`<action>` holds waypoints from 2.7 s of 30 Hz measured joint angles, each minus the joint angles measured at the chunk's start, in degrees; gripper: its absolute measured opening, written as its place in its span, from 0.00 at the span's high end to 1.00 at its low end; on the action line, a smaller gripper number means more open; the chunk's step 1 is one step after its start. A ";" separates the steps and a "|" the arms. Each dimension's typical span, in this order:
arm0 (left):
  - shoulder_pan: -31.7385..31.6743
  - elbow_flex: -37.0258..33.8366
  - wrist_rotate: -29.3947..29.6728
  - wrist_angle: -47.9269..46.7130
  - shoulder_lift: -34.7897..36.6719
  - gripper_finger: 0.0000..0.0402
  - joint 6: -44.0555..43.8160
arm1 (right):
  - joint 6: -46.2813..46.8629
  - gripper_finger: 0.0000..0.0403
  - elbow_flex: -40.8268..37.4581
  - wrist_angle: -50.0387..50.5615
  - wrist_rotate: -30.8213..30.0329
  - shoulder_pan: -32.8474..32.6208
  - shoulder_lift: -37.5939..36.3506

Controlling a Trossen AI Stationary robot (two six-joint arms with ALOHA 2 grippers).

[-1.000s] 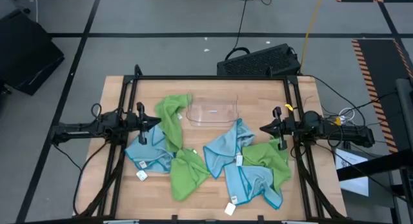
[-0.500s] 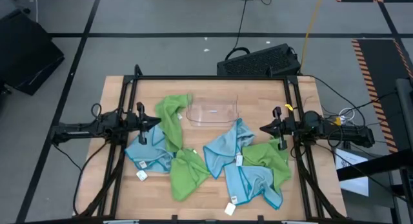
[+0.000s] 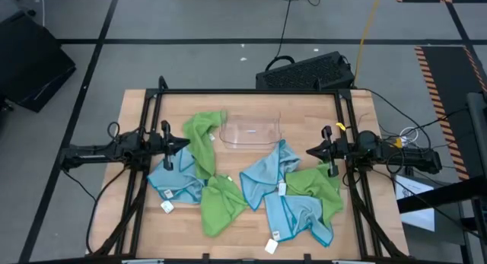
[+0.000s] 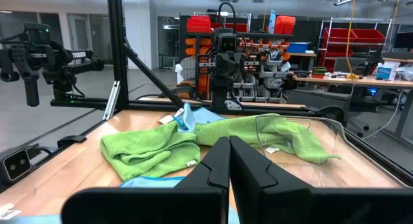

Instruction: Fold microfiber towels

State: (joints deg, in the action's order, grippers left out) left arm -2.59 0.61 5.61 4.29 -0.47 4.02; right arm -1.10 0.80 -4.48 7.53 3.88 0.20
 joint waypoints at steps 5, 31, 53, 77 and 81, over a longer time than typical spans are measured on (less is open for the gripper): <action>0.01 0.01 0.01 0.01 0.00 0.92 0.01 | -0.01 1.00 -0.01 0.00 0.00 -0.01 -0.01; 0.00 0.01 0.00 0.01 0.00 0.92 0.01 | 8.96 1.00 -0.01 -4.27 -1.57 0.00 0.09; 0.00 0.01 0.02 0.03 0.00 0.92 0.01 | 12.36 1.00 26.18 7.83 -1.50 -5.02 33.54; 0.02 -0.01 0.03 0.03 0.00 0.92 -0.01 | 6.69 0.70 29.91 1.83 -7.51 -16.19 65.15; 0.02 0.01 0.17 0.05 0.00 0.92 -0.01 | 6.61 0.61 29.92 0.16 -7.50 -17.54 68.96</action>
State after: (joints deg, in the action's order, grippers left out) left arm -2.57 0.62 5.78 4.34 -0.47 4.01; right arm 5.51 30.72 -4.31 0.03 -13.66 69.17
